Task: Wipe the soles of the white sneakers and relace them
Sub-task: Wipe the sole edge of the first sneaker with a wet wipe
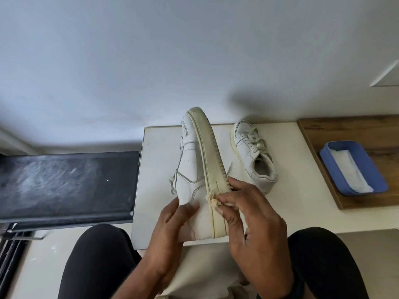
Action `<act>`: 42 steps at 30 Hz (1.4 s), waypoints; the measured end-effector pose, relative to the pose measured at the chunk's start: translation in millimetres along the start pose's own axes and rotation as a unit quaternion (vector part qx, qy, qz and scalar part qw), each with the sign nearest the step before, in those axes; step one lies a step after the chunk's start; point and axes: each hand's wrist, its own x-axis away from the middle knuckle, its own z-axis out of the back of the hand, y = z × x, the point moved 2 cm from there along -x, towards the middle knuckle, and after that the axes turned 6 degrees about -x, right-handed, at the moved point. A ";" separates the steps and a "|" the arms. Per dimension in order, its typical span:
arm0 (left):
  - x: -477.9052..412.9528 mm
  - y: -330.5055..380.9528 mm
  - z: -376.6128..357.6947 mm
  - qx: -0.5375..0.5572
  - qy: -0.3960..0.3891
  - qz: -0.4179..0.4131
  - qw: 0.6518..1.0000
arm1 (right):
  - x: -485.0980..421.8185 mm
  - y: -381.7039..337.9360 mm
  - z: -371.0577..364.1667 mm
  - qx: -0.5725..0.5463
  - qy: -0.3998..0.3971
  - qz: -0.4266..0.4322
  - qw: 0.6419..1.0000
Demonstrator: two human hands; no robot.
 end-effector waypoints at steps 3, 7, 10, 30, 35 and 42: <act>2.4 -0.8 -5.3 -0.058 0.052 0.014 0.997 | 5.4 -1.7 -5.1 0.059 -0.014 0.024 0.998; 4.8 2.0 -8.8 -0.085 0.131 -0.012 0.988 | 7.1 1.9 -8.1 0.077 -0.014 0.052 0.996; 6.1 6.4 -4.5 -0.081 0.199 -0.016 0.976 | 9.3 2.9 -6.3 0.055 0.005 0.055 0.997; -7.1 12.7 9.4 -0.080 0.122 -0.018 0.989 | 11.6 4.0 -3.1 0.102 -0.037 0.065 0.992; -8.1 14.4 11.2 -0.114 0.128 -0.054 0.984 | 6.9 8.4 -3.2 0.141 -0.027 0.069 0.987; -7.9 12.1 17.8 -0.089 0.137 -0.038 0.986 | 16.2 -11.5 -9.1 0.122 -0.080 0.132 0.980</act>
